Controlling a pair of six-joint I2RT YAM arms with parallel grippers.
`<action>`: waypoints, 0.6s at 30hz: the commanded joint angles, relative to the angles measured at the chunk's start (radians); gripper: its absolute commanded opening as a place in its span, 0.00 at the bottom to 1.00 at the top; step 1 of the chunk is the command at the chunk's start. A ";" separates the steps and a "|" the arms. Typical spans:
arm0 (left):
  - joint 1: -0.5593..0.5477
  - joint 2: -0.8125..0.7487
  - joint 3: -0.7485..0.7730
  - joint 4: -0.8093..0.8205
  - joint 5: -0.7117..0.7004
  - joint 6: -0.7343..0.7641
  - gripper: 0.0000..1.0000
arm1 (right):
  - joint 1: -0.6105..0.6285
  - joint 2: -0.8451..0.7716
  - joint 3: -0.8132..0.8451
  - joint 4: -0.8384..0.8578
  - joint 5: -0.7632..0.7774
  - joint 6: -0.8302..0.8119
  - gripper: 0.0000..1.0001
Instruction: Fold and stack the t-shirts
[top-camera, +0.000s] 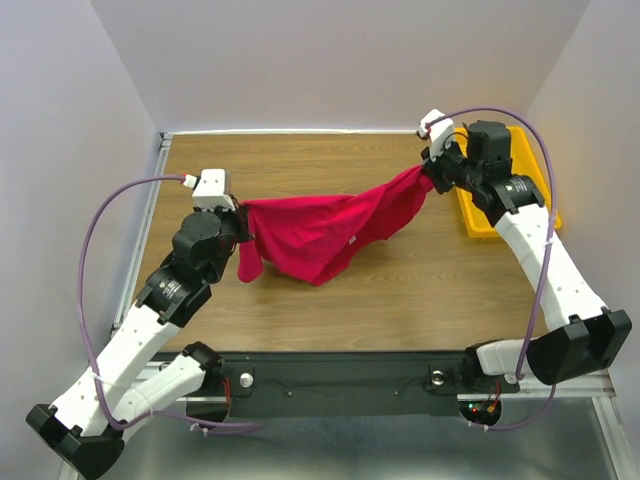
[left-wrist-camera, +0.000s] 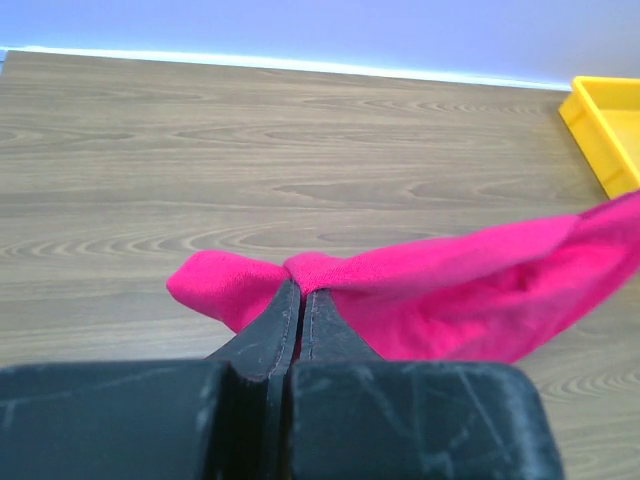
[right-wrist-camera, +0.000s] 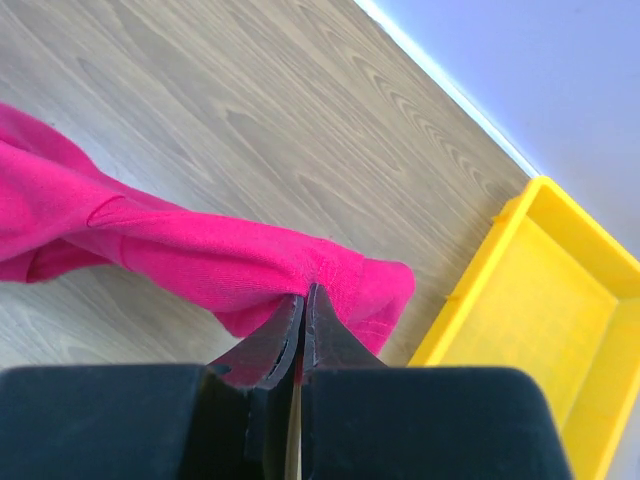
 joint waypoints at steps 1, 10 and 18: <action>0.013 -0.012 0.037 0.054 -0.046 0.000 0.00 | -0.022 -0.060 0.041 0.022 -0.017 0.014 0.01; 0.013 -0.029 0.041 0.125 0.253 0.006 0.00 | -0.064 -0.065 0.216 -0.134 -0.193 -0.044 0.01; 0.012 -0.024 0.080 0.157 0.609 -0.038 0.00 | -0.156 -0.040 0.504 -0.358 -0.489 -0.115 0.00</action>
